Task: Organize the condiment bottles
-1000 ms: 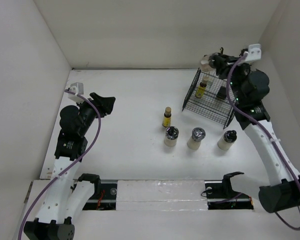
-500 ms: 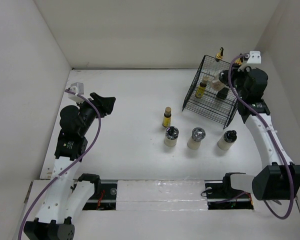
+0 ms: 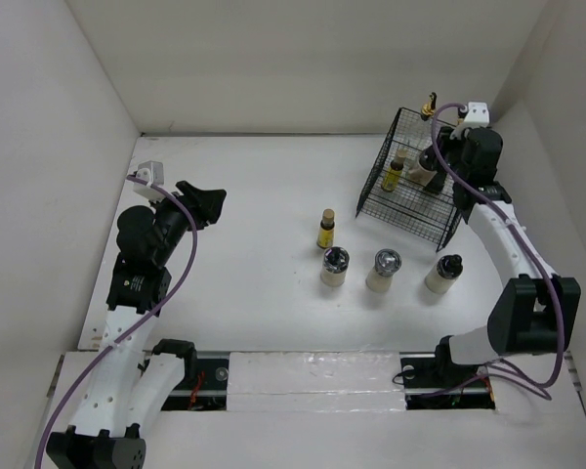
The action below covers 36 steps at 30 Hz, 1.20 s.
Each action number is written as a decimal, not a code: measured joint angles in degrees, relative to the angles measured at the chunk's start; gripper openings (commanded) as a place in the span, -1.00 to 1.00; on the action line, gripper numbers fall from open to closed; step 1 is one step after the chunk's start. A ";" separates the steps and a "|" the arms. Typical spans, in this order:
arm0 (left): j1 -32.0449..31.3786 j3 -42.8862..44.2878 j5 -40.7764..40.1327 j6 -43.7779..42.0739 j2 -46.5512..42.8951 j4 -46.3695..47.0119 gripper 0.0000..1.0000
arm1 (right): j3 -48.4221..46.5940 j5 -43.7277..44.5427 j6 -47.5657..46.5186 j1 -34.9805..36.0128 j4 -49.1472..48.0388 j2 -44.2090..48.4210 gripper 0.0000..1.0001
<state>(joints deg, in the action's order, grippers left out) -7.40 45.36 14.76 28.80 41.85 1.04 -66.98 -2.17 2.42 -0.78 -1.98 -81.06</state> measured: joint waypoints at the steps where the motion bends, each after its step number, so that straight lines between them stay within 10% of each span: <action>1: 0.00 0.00 0.00 -0.02 0.04 0.00 0.04 | -0.04 0.09 -0.02 0.02 0.00 -0.74 -0.90; 12: 0.00 0.00 0.22 0.20 0.44 0.02 0.15 | -0.04 2.73 -0.07 1.95 0.39 -9.05 -0.80; 16: 0.00 0.00 0.24 0.24 0.39 0.02 0.24 | -0.04 3.74 -0.07 2.86 0.37 -10.43 -0.15; 23: 0.00 0.00 0.22 0.26 0.39 0.04 0.26 | -0.04 5.40 -0.24 3.26 -0.11 -9.09 0.34; 26: 0.00 0.00 0.24 0.26 0.39 0.02 0.26 | -0.02 6.27 -0.26 3.78 0.15 -6.10 0.34; 31: 0.00 0.00 0.24 0.26 0.46 0.11 0.12 | 3.26 6.75 -0.39 9.77 -1.22 5.75 -1.00; 34: 0.00 0.00 0.52 0.31 0.96 0.44 0.07 | 8.02 3.85 0.15 17.22 -4.15 13.09 -0.96; 36: 0.00 0.00 0.74 0.37 1.42 0.44 0.01 | 12.15 1.42 0.33 23.21 -5.20 17.03 -0.53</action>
<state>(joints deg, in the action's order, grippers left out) -7.40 45.36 15.51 29.17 43.27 1.48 -54.83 -0.75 2.74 22.44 -7.18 -64.03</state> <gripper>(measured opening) 0.525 0.084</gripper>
